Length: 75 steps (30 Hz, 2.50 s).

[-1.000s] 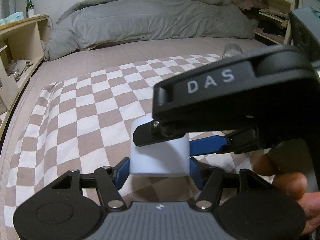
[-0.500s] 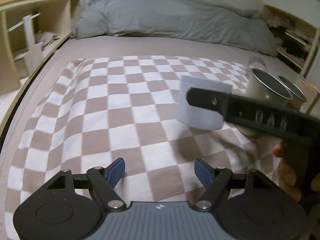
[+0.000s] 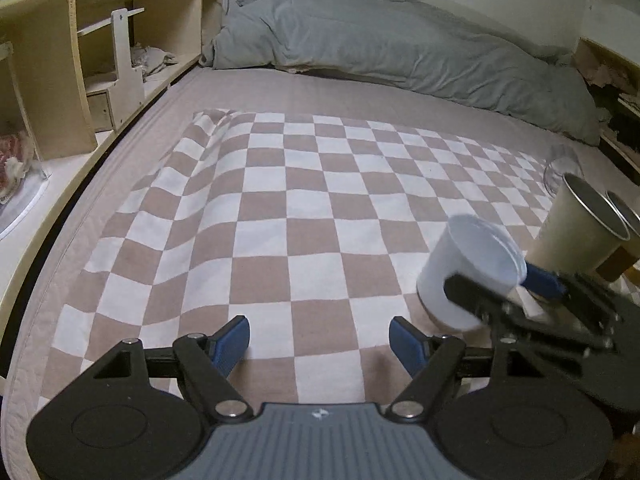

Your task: Flip cup upright

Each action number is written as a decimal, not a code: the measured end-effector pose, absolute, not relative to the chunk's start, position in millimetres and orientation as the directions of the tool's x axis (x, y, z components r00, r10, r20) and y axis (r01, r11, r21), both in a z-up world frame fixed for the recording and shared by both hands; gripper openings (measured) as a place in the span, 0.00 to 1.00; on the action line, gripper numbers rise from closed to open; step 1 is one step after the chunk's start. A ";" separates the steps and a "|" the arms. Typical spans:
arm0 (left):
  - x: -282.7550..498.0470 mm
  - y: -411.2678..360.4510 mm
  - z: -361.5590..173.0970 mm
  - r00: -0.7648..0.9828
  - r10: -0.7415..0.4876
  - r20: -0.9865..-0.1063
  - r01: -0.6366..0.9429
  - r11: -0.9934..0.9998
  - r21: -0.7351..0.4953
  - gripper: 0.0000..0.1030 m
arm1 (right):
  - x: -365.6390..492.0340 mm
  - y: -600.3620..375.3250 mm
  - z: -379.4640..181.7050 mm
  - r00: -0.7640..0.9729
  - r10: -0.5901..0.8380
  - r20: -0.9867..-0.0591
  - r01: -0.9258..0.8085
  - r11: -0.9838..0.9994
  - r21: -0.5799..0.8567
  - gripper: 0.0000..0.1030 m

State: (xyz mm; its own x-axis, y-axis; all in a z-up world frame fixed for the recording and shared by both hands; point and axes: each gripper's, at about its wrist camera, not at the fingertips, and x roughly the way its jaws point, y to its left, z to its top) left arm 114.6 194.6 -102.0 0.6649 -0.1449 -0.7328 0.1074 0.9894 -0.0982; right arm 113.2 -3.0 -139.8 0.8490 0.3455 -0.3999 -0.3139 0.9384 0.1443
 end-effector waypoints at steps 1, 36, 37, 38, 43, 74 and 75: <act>115.6 194.4 -102.0 0.666 -0.145 -0.731 0.105 0.989 -0.101 0.75 | 110.7 -1.6 -140.7 0.851 0.340 -0.402 -0.314 0.940 0.131 0.61; 94.3 189.3 -60.9 0.751 -0.098 -0.653 0.016 0.991 -0.130 0.89 | 96.2 -21.5 -104.9 0.824 0.239 -0.514 -0.206 0.971 0.121 0.84; 90.9 188.2 -57.3 0.755 -0.090 -0.649 0.009 0.992 -0.126 0.92 | 94.8 -23.4 -100.3 0.823 0.240 -0.515 -0.209 0.971 0.117 0.85; 87.7 186.0 -53.4 0.761 -0.079 -0.644 0.004 0.993 -0.118 0.93 | 93.3 -25.4 -95.0 0.823 0.241 -0.515 -0.213 0.970 0.113 0.87; 70.3 169.9 -28.8 0.806 -0.027 -0.591 -0.009 0.998 -0.057 1.00 | 81.3 -42.3 -68.1 0.836 0.245 -0.490 -0.232 0.969 0.089 0.96; -14.8 47.2 11.5 0.860 0.014 -0.510 0.009 0.999 0.042 1.00 | 3.3 -179.5 -11.8 0.890 0.115 -0.440 -0.132 0.991 -0.007 1.00; -16.9 44.8 10.4 0.862 0.024 -0.507 0.004 0.999 0.054 1.00 | 1.6 -182.2 -12.5 0.890 0.108 -0.442 -0.125 0.992 -0.011 1.00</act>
